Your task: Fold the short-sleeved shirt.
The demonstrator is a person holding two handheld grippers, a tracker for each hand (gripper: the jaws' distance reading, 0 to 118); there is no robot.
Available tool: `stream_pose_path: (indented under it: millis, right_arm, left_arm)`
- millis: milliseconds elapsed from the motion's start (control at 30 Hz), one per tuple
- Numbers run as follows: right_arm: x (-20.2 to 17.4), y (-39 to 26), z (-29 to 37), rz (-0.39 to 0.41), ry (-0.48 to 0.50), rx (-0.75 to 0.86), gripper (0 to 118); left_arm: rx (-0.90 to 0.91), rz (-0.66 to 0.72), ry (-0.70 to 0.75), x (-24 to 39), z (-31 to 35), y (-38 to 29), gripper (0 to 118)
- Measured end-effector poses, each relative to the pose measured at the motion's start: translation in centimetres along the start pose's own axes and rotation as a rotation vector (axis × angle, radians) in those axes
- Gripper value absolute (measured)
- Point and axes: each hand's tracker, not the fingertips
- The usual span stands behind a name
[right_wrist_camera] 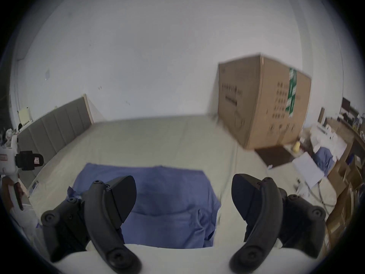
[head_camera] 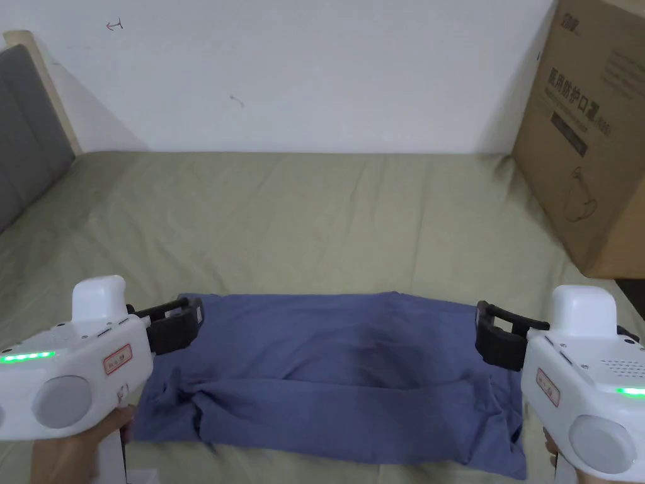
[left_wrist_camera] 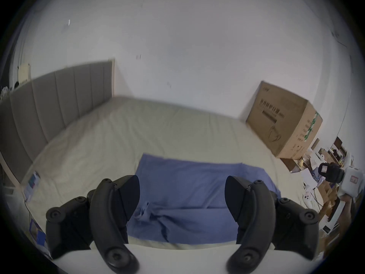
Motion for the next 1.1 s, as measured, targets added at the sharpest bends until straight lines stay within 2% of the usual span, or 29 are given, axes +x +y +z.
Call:
stream_pose_path:
  millis: [67, 100, 133, 167, 200, 233, 267, 567, 867, 900, 933, 967, 1000, 1033, 1100]
  right_arm:
    - [-0.7, 0.3, 2.6, 0.02, -0.014, 0.068, 103]
    - [0.1, -0.1, 1.2, 0.02, -0.021, 0.082, 101]
    - [0.0, -0.2, 1.7, 0.026, -0.026, 0.103, 97]
    - [-0.2, -0.4, 2.3, 0.033, -0.034, 0.122, 80]
    - [-0.5, -0.6, 2.8, 0.043, -0.055, 0.137, 55]
    - [-0.7, -0.4, 3.2, 0.054, -0.069, 0.141, 26]
    - [-0.8, -0.5, 3.5, 0.055, -0.066, 0.141, 0]
    - [-0.8, -0.5, 3.9, 0.038, -0.047, 0.147, 0]
    - [-1.0, -1.0, 1.4, 0.025, -0.04, 0.101, 0]
    - [-0.9, -1.2, 1.1, 0.028, -0.041, 0.093, 0]
    - [-1.0, -1.3, 0.7, 0.03, -0.041, 0.083, 0]
    - [-1.0, -1.5, 0.3, 0.03, -0.04, 0.074, 0]
    - [-1.1, -1.7, -0.1, 0.028, -0.037, 0.065, 0]
    - [-1.0, -1.9, -0.4, 0.025, -0.035, 0.053, 0]
    - [-1.2, -2.2, -1.1, 0.024, -0.033, 0.034, 0]
  left_arm:
    - [0.09, -0.048, 0.005, 1.0, 1.6, -0.2, 90]
    - [0.129, -0.077, 0.013, 1.6, 2.3, -0.5, 87]
    - [0.165, -0.116, 0.03, 2.2, 3.0, -0.8, 80]
    - [0.184, -0.138, 0.039, 2.7, 3.5, -1.0, 61]
    - [0.2, -0.156, 0.037, 3.1, 3.8, -1.4, 39]
    - [0.203, -0.166, 0.028, 3.4, 4.1, -1.7, 11]
    - [0.195, -0.176, 0.02, 3.6, 4.3, -1.8, 0]
    - [0.122, -0.165, 0.023, 2.7, 3.3, -3.2, 0]
    - [-0.21, -0.082, 0.1, -3.0, -2.9, -5.0, 2]
    - [-0.238, -0.075, 0.117, -3.8, -3.7, -5.4, 7]
    - [-0.272, -0.079, 0.133, -4.5, -4.6, -6.0, 19]
    - [-0.321, -0.076, 0.149, -5.2, -5.6, -6.5, 46]
    - [-0.364, -0.074, 0.168, -5.7, -6.5, -7.1, 68]
    - [-0.422, -0.079, 0.19, -6.3, -7.6, -7.8, 81]
    - [-0.449, -0.096, 0.204, -7.3, -9.0, -9.2, 84]
